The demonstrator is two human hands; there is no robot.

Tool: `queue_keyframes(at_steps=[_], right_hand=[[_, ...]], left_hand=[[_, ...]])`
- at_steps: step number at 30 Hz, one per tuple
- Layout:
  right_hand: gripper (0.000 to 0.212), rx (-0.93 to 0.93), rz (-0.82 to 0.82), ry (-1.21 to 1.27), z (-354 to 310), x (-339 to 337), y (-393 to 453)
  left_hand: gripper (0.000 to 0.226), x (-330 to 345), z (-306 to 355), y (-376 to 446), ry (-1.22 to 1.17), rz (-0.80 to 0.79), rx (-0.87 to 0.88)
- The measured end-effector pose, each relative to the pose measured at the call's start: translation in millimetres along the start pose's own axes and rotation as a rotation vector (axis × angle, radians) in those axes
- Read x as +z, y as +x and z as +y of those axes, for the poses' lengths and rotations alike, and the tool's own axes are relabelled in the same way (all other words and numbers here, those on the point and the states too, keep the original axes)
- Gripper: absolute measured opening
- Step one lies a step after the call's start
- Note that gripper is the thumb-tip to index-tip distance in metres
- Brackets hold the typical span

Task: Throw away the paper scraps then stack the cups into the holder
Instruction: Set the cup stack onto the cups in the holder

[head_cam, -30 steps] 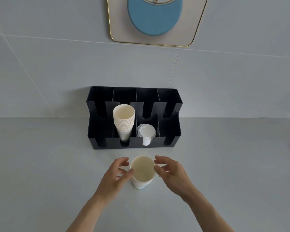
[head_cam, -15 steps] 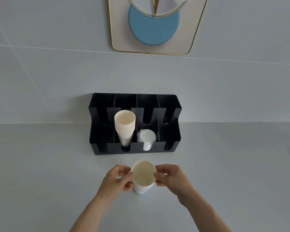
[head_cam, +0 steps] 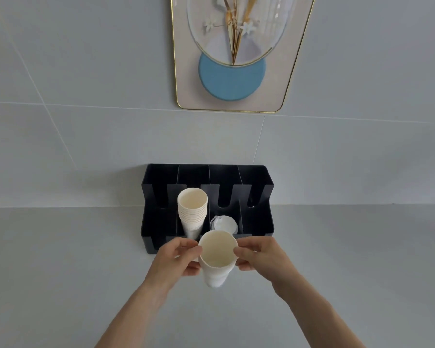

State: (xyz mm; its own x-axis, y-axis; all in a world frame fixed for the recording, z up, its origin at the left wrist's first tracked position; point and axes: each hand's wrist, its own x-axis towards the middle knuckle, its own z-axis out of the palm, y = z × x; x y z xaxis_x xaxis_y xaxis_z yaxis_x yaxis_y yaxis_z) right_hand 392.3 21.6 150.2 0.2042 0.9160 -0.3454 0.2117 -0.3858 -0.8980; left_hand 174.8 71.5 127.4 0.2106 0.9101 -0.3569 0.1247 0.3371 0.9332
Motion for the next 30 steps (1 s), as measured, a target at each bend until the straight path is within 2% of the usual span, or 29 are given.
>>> queue_keyframes(at_steps=[11, 17, 24, 28, 30], right_hand=[[0.014, -0.186, 0.034, 0.001, -122, -23, 31], [0.017, -0.236, 0.062, 0.043, -173, -25, 47], [0.017, -0.235, 0.073, 0.058, -196, -17, 76], [0.006, -0.205, 0.066, 0.074, -190, -8, 93], [0.007, -0.186, 0.068, 0.077, -184, -3, 103]], left_hand=[[0.016, -18, 115, 25, -0.055, 0.041, 0.169], [0.021, -30, 164, 42, -0.086, 0.058, 0.205], [0.017, -44, 191, 65, -0.090, 0.074, 0.245], [0.015, -47, 183, 78, -0.091, 0.092, 0.209], [0.016, -49, 175, 87, -0.088, 0.104, 0.186]])
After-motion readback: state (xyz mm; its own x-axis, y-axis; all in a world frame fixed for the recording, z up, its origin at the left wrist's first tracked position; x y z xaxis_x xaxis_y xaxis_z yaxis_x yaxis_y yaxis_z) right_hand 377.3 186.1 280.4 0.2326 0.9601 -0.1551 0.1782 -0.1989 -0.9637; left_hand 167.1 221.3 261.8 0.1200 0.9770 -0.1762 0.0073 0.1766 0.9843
